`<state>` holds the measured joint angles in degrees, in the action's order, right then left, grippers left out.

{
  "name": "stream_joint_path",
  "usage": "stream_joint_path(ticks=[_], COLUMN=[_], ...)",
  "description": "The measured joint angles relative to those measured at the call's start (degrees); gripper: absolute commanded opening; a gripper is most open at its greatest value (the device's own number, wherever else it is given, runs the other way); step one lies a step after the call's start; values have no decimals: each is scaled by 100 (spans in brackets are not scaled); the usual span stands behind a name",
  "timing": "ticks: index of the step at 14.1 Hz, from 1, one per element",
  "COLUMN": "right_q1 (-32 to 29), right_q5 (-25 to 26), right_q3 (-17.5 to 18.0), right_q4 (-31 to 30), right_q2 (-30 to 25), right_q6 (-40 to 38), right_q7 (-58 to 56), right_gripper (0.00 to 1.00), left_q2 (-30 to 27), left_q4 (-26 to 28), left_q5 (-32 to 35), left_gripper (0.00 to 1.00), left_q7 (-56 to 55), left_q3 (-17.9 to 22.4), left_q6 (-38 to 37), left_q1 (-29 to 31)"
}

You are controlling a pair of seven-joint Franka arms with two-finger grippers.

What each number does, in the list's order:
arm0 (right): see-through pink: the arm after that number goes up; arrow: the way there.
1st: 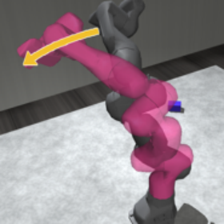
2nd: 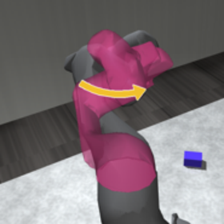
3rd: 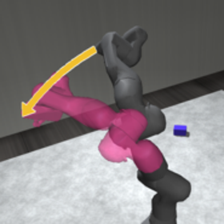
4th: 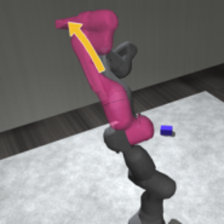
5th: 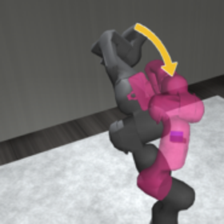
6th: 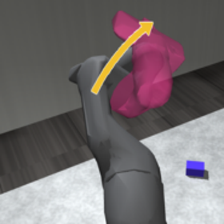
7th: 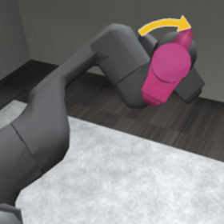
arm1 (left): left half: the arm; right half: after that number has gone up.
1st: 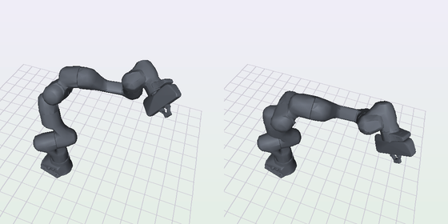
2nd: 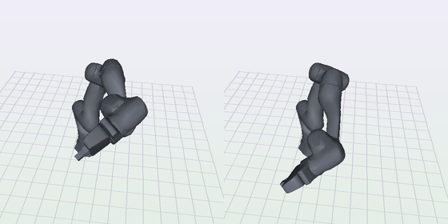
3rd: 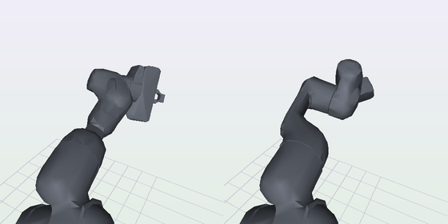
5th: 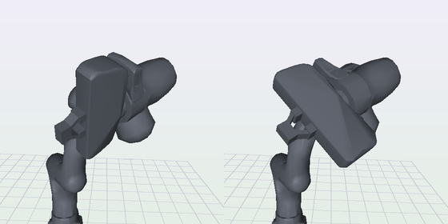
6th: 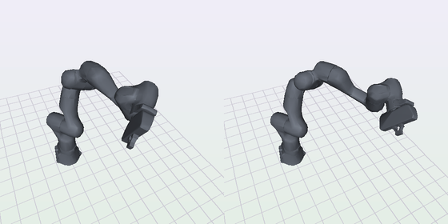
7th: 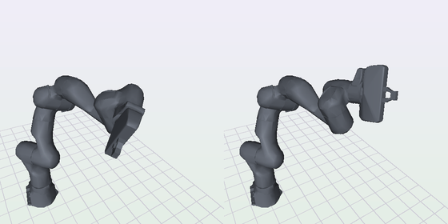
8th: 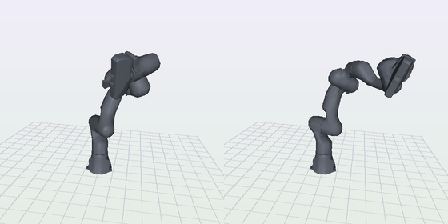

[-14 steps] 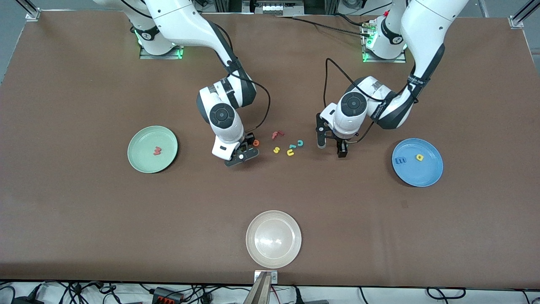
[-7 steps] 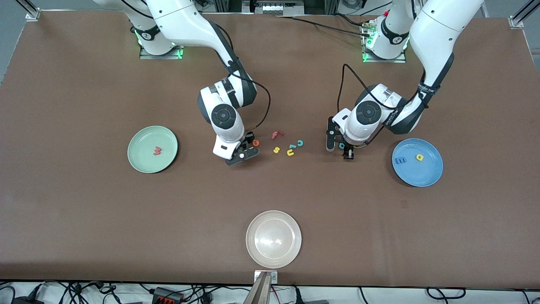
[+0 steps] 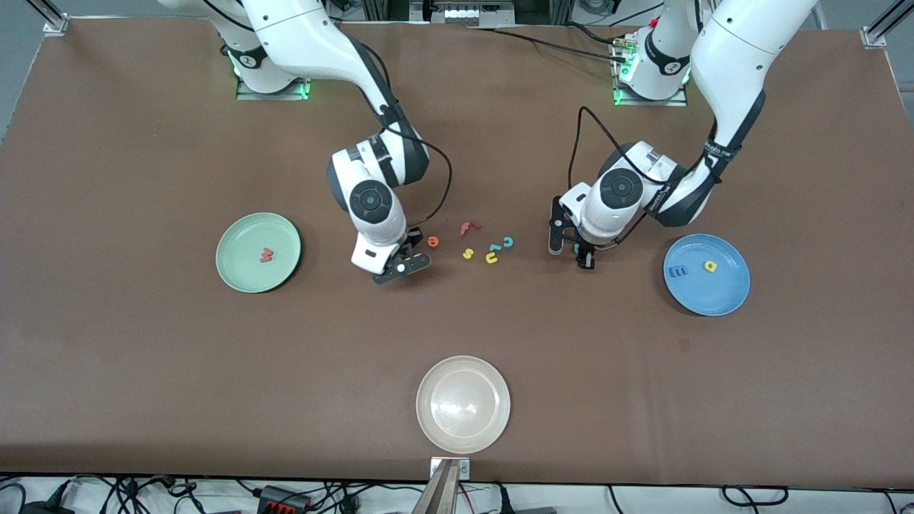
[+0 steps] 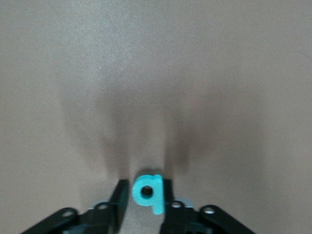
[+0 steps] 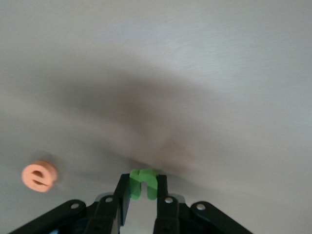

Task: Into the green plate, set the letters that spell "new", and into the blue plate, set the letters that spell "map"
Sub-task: 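Place the n with the right gripper and the q with the left gripper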

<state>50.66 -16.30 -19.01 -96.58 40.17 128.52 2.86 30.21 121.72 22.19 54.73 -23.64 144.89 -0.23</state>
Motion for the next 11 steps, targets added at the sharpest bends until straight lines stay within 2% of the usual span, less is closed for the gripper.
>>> stream_joint_path(ticks=[4,6,8,11], right_q1=[-45,-116,-282,-638], right_q5=[0,0,0,0], right_q3=[-989,-1446,-1640,-1666], right_q4=[54,-18,-184,-587], right_q2=[-448,-490,-479,-449], right_q6=[-1104,-1380,-1527,-1532], right_q7=[-212,-369,-385,-387], right_gripper=[0,1,1,1], left_q2=[-19,-104,-274,-474], left_q4=[5,-10,-104,-548], left_q5=[1,1,1,1], left_gripper=[8,8,8,9], left_q7=[-2,-91,-432,-1049], left_q3=[0,9,27,39], left_q6=[-2,-53,-321,-1193], left_q1=[-3,32,204,603])
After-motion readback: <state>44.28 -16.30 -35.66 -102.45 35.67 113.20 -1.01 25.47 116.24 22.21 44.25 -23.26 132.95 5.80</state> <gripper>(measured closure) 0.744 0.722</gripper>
